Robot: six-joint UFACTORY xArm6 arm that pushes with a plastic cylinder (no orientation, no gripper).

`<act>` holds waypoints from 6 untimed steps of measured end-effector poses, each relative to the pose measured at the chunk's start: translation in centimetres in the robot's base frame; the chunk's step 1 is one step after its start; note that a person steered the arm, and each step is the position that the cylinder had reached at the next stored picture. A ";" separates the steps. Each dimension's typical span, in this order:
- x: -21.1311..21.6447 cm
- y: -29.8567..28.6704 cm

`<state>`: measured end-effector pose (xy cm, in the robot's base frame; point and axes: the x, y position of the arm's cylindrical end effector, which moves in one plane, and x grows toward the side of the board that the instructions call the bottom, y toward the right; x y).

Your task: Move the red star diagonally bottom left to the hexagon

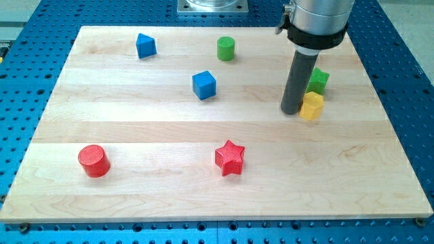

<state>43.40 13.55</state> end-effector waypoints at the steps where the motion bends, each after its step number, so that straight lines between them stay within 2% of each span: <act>1: 0.8 -1.5; 2: 3.1 -7.2; 3: 6.0 -15.6; 4: 9.7 -16.6; 5: 10.0 -9.4; 6: 10.4 -5.5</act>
<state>53.76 8.07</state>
